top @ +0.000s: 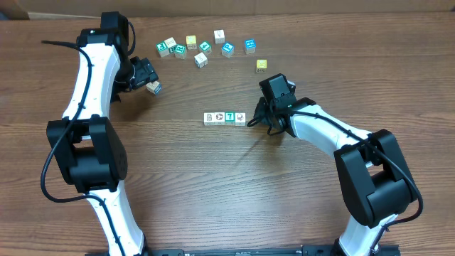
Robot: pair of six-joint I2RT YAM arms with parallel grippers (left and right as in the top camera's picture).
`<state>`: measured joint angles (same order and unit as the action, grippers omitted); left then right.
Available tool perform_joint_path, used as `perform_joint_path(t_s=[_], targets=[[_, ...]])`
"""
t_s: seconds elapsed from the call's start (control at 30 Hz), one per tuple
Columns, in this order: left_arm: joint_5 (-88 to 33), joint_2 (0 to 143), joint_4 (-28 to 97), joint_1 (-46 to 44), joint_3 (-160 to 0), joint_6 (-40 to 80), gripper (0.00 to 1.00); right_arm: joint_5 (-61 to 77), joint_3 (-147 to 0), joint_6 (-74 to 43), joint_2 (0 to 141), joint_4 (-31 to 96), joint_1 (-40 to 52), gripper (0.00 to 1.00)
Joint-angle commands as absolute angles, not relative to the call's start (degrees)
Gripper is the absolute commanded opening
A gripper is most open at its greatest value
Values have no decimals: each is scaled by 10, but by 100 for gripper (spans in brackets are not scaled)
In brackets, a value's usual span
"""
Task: Form a horizontal line
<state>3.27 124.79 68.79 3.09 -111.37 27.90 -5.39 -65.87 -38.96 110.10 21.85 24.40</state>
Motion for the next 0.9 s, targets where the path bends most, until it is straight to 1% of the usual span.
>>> perform_joint_path(t_s=[0.0, 0.07, 0.13, 0.23, 0.3, 0.33, 0.43, 0.47, 0.53, 0.57, 0.87], targets=[[35, 1253, 687, 26, -1122, 274, 100, -116, -660, -387, 1081, 205, 240, 6], [35, 1253, 687, 26, -1122, 274, 100, -132, -660, -374, 1082, 195, 239, 6], [35, 1253, 687, 26, -1122, 274, 100, -146, -660, -374, 1084, 192, 239, 10], [36, 1253, 687, 26, -1122, 274, 100, -166, -660, -375, 1088, 187, 239, 18], [35, 1253, 687, 26, -1122, 274, 100, -182, -660, -375, 1093, 183, 239, 29], [35, 1253, 687, 26, -1122, 274, 100, -186, -660, -375, 1095, 182, 239, 39], [36, 1253, 687, 26, -1122, 274, 100, -196, -660, -375, 1103, 175, 239, 74], [36, 1253, 687, 26, -1122, 274, 100, -200, -660, -375, 1104, 174, 239, 84], [35, 1253, 687, 26, -1122, 274, 100, -211, -660, -374, 1104, 174, 239, 98], [35, 1253, 687, 26, -1122, 274, 100, -220, -660, -375, 1104, 176, 239, 100], [36, 1254, 687, 26, -1122, 274, 100, -240, -660, -375, 1104, 180, 239, 100]])
